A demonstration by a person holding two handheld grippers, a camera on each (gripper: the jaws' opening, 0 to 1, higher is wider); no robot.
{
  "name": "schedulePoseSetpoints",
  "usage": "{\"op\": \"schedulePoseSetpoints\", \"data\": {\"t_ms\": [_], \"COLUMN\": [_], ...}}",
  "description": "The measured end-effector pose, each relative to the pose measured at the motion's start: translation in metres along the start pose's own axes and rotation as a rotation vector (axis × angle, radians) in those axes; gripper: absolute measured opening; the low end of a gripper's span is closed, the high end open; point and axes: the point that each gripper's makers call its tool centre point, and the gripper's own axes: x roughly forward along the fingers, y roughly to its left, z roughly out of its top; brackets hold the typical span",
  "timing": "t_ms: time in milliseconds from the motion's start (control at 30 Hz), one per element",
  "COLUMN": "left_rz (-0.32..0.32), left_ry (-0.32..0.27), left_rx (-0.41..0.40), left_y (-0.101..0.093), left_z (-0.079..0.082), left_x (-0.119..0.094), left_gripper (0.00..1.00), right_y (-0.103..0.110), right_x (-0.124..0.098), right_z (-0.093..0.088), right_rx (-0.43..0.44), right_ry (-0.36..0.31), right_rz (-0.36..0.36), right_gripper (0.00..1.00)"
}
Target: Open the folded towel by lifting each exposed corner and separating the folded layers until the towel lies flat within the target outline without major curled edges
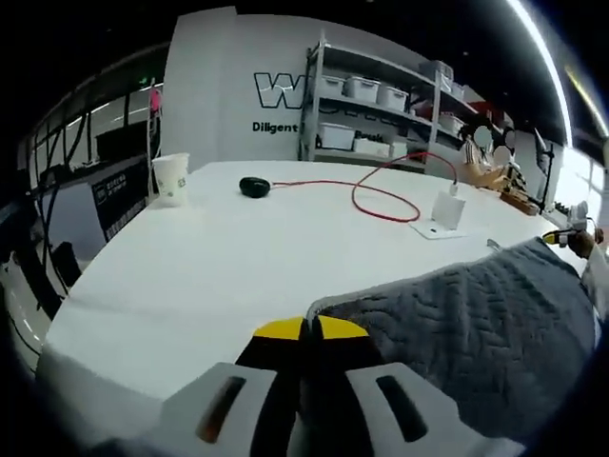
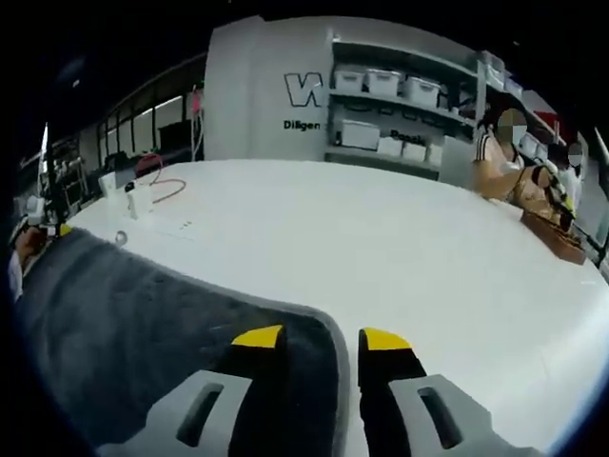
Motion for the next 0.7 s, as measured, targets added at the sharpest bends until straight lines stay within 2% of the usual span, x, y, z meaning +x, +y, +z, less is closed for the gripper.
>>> {"op": "schedulePoseSetpoints", "data": {"t_ms": [233,400,533,700], "left_rz": [0.006,0.007,0.007,0.009], "left_ry": [0.004,0.003,0.004,0.005], "left_rx": [-0.002,-0.007,-0.007,-0.001], "left_y": [0.0,0.0,-0.001,-0.002], "left_z": [-0.003,-0.003,-0.003,-0.003], "left_x": [0.0,0.0,0.0,-0.001], "left_gripper": [0.02,0.02,0.02,0.02], "right_y": [-0.01,-0.013,-0.013,-0.01], "right_x": [0.004,0.008,0.008,0.011], "right_z": [-0.006,-0.011,-0.012,-0.01], "right_rx": [0.049,0.074,0.074,0.096], "right_ry": [-0.024,-0.027,-0.027,-0.041], "right_rz": [-0.007,0.005,0.005,0.028], "right_gripper": [0.14,0.1,0.03,0.0]}}
